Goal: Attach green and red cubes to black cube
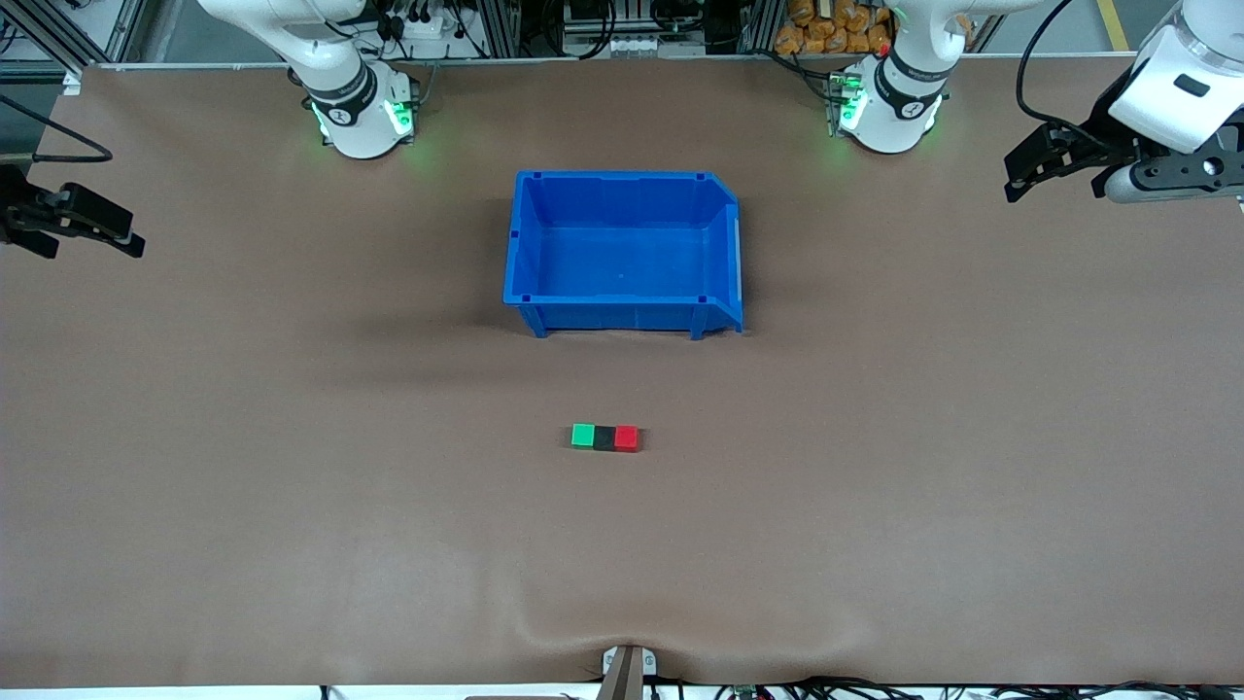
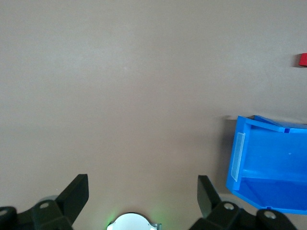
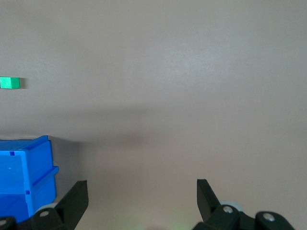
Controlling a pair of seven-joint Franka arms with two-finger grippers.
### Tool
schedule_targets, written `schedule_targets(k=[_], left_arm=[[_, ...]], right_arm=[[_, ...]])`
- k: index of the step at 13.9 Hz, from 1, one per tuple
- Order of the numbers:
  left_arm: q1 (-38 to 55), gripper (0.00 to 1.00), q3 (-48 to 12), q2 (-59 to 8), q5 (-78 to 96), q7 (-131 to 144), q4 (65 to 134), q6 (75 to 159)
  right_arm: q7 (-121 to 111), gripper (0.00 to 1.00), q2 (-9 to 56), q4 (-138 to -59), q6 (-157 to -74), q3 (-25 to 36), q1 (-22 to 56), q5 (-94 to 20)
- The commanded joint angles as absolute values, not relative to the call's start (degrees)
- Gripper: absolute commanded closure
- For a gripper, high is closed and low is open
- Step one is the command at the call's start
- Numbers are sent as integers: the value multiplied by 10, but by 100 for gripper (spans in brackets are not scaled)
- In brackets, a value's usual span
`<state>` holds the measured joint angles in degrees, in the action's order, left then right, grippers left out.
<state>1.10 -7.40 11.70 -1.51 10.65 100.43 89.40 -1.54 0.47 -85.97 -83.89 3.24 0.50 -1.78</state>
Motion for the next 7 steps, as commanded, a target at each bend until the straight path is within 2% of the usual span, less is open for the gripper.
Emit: schedule_targets(k=[1,7], left_arm=[[13,0,-76,119,-25,97,992,874],[13,0,-76,120,-25,97,991,865]], right_arm=[[-7,0,11,-847,-834,32,4,-11],[-8,0,11,-846,-834,32,4,-11]])
